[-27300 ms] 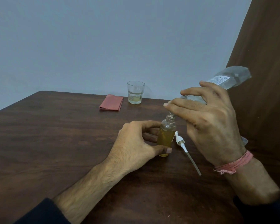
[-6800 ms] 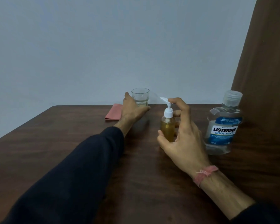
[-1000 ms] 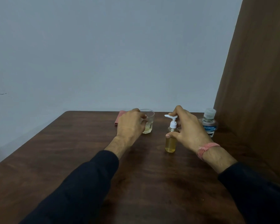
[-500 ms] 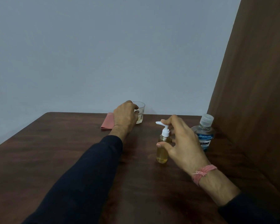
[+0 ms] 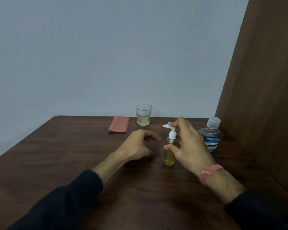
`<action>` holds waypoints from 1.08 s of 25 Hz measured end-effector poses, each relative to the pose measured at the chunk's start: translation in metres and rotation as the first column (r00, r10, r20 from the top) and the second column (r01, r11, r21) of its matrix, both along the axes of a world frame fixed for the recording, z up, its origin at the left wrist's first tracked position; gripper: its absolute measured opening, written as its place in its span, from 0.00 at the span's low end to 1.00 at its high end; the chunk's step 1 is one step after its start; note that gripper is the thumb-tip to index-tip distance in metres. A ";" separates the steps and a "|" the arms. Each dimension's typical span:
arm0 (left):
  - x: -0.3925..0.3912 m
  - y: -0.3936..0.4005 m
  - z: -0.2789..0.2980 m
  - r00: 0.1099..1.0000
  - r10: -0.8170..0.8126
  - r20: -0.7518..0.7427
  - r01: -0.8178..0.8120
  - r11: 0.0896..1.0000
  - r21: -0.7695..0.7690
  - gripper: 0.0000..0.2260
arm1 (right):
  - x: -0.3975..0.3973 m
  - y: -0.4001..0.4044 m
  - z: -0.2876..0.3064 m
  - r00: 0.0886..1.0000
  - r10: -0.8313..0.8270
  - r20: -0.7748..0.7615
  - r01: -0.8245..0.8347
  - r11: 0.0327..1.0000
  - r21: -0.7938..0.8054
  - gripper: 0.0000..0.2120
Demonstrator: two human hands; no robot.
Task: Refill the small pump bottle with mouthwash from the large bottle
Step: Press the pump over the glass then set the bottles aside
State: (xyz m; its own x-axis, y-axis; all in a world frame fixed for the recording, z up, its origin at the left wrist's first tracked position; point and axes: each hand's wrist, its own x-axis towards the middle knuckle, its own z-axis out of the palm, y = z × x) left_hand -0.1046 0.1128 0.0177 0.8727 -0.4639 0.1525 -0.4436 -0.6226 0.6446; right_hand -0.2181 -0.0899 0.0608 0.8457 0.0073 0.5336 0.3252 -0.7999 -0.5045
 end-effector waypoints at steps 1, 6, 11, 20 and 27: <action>-0.016 0.001 -0.002 0.971 -0.147 -0.187 0.129 0.986 -0.106 0.31 | -0.001 0.000 0.001 1.000 -0.007 -0.006 0.007 1.000 0.000 0.33; -0.059 -0.023 -0.012 0.995 -0.064 -0.073 0.040 0.957 -0.288 0.22 | -0.002 0.001 0.008 0.998 -0.011 -0.055 0.010 1.000 -0.013 0.33; -0.054 -0.038 -0.010 0.993 0.116 -0.017 -0.117 0.977 -0.177 0.20 | 0.003 -0.002 0.028 0.988 -0.154 0.012 0.146 0.908 -0.392 0.31; 0.001 -0.074 0.005 0.979 0.203 -0.010 -0.203 0.978 -0.045 0.20 | 0.067 -0.027 0.113 0.944 -0.120 -0.308 -0.091 0.801 -0.592 0.27; 0.082 -0.105 -0.001 0.967 0.254 -0.003 -0.253 0.966 -0.048 0.23 | 0.143 -0.073 0.122 0.906 -0.066 -0.419 -0.181 0.833 -0.523 0.35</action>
